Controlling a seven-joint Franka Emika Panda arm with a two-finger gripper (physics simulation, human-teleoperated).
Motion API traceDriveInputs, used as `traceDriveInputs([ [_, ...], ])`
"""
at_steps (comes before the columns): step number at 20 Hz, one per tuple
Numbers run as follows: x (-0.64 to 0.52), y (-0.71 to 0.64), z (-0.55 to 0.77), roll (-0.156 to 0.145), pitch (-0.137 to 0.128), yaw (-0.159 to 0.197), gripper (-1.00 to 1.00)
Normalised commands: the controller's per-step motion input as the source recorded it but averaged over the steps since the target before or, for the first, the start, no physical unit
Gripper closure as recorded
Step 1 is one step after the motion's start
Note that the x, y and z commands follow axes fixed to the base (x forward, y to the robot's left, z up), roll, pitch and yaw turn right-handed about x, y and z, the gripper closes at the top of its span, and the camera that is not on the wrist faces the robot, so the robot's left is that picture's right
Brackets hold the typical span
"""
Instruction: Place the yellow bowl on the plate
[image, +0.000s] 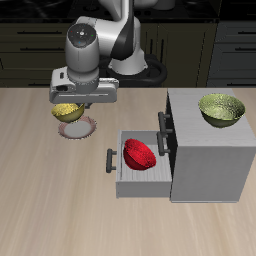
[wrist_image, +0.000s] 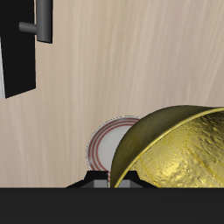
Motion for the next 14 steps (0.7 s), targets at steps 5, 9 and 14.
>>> traceDriveInputs([
  [5,-0.11,0.26,-0.14,0.044,0.019,-0.021,1.00],
  [9,-0.04,0.08,-0.11,-0.007,0.012,-0.019,1.00],
  [14,-0.14,-0.09,-0.14,-0.033,0.024,0.001,1.00],
])
